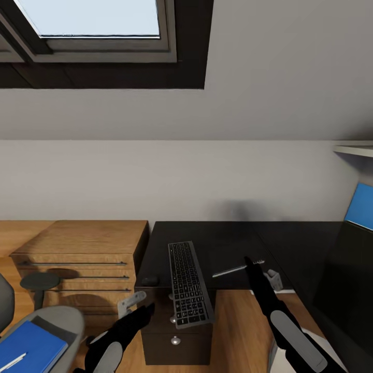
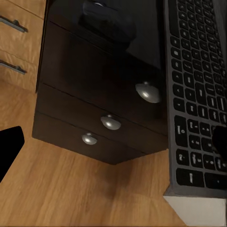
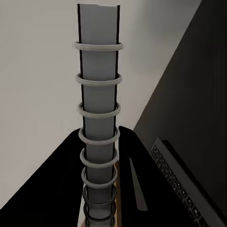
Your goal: In the bedroom, organize the workspace by keeping the computer under the desk, ensuring the monitor is on the desk, placing the keyboard on the desk next to the monitor, placing the mouse on the desk next to the keyboard, moving the folder from the swivel chair onto the desk next to the mouse, stacking the notebook on top of the folder with the pen on top of the notebook, and positioning the swivel chair next to the desk.
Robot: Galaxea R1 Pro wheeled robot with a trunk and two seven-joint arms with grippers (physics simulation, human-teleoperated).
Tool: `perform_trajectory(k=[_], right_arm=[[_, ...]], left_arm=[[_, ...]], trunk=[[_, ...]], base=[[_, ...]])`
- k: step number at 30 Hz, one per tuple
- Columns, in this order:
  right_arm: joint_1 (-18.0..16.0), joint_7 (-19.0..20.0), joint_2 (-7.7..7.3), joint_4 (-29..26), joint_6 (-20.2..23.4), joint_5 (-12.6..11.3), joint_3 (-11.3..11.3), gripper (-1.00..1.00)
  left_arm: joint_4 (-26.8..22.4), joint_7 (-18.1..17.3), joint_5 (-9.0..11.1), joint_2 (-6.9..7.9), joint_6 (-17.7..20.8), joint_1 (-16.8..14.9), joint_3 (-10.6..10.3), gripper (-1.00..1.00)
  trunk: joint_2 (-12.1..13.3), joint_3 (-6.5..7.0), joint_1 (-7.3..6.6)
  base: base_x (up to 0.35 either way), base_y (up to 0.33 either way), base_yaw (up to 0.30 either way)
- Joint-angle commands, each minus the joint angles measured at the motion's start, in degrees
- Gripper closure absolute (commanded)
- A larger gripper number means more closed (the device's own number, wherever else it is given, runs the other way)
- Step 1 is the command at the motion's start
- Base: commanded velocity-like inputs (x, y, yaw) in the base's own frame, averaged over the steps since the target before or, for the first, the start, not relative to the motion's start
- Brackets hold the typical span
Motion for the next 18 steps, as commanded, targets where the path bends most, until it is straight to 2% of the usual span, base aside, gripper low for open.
perform_trajectory(k=[1,14,18], right_arm=[[-0.1,0.2,-0.04,0.0,-0.5,-0.6,0.2,1.00],[-0.1,0.0,0.11,0.1,-0.9,-0.7,0.3,1.00],[-0.1,0.0,0.13,0.1,-1.6,-0.8,0.2,1.00]], left_arm=[[-0.2,0.5,0.6,0.06,0.0,-0.1,-0.1,-1.00],[-0.8,0.6,1.2,0.14,-0.1,-0.1,0.3,-1.00],[-0.9,0.6,1.2,0.72,-0.1,-0.1,0.8,-1.00]], trunk=[[-0.5,-0.26,0.23],[-5.7,-2.59,3.09],[-7.3,-3.31,3.96]], base=[[0.000,0.000,0.000],[0.000,0.000,0.000],[0.000,0.000,0.000]])
